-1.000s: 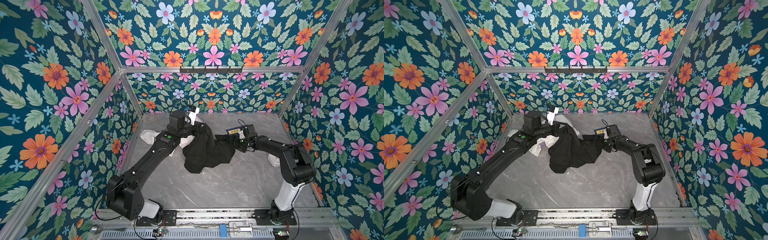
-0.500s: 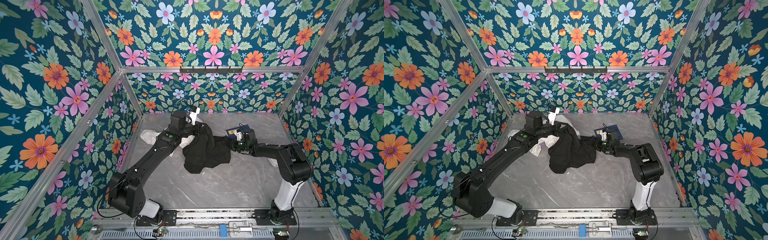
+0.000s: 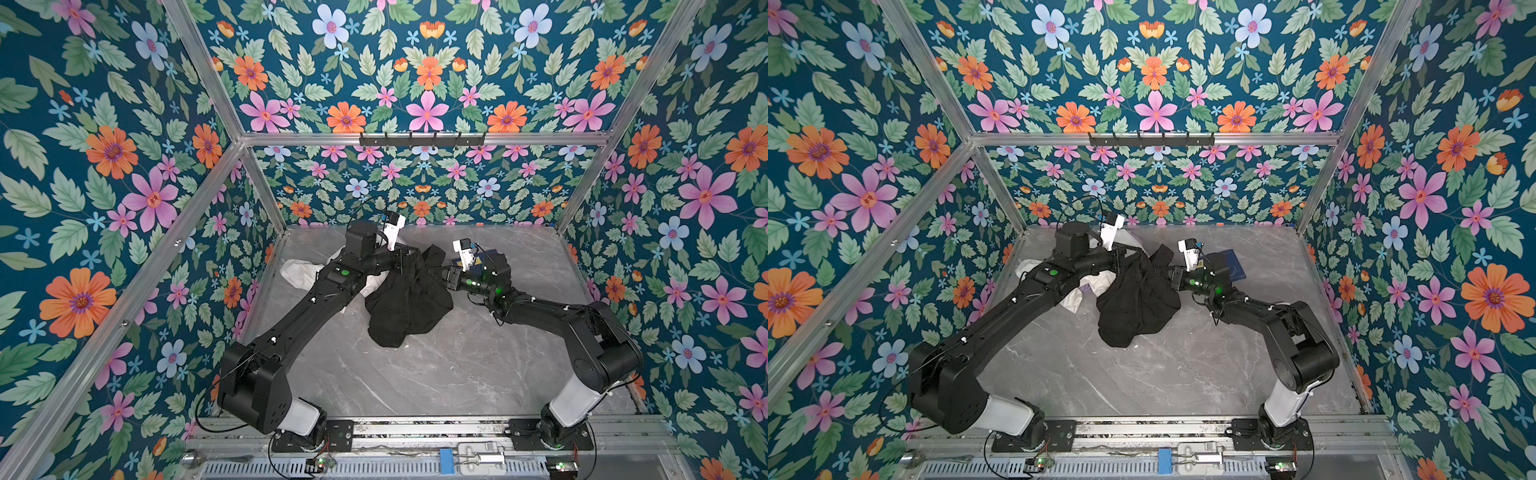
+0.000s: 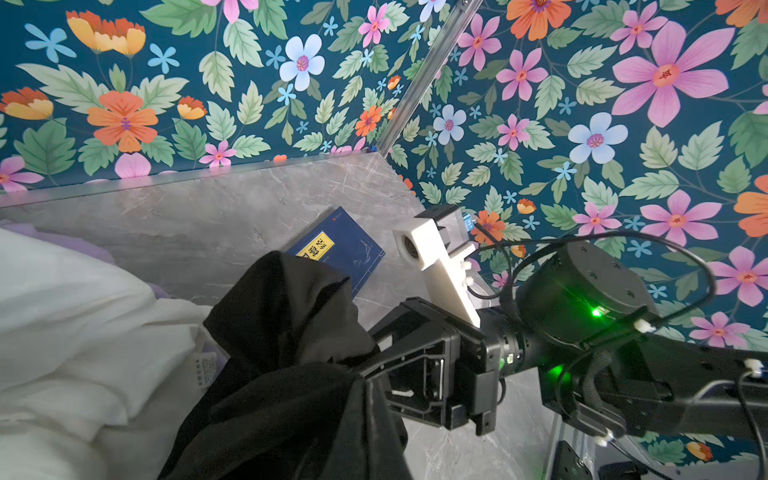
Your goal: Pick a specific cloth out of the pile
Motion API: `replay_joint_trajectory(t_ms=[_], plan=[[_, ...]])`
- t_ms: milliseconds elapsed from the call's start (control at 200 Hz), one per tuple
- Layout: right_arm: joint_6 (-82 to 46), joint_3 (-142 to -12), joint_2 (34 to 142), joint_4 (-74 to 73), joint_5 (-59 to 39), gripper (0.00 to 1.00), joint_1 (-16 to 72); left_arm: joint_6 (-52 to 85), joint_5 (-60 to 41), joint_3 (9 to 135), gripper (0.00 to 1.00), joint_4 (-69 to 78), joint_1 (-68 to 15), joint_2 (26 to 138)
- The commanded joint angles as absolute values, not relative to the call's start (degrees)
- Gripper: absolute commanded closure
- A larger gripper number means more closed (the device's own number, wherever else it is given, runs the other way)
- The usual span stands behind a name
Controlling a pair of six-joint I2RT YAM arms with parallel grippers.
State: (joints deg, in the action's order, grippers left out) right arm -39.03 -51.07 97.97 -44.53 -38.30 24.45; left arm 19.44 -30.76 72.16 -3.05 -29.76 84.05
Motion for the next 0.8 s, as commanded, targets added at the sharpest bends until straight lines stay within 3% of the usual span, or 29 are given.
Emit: replay_joint_trajectory(t_ms=[0, 265, 520, 670, 795], plan=[[-38.5, -51.3, 99.5, -54.6, -37.0, 0.64, 25.6, 19.9, -31.1, 72.6, 1.00, -1.3, -30.4, 83.9], [-38.2, -52.5, 102.9, -61.9, -36.9, 0.40, 29.0, 20.3, -30.6, 71.8, 1.00, -1.0, -31.0, 83.8], [-34.3, -53.4, 104.8, -63.8, -35.9, 0.34, 31.0, 20.8, -30.4, 71.7, 1.00, -0.5, -31.0, 83.8], [-31.1, -55.7, 106.0, -61.3, -34.4, 0.36, 32.6, 21.5, -31.1, 71.5, 1.00, 0.5, -31.1, 84.3], [-29.6, -58.1, 107.4, -60.0, -33.2, 0.52, 33.0, 21.7, -31.0, 71.2, 1.00, 0.7, -31.2, 84.1]])
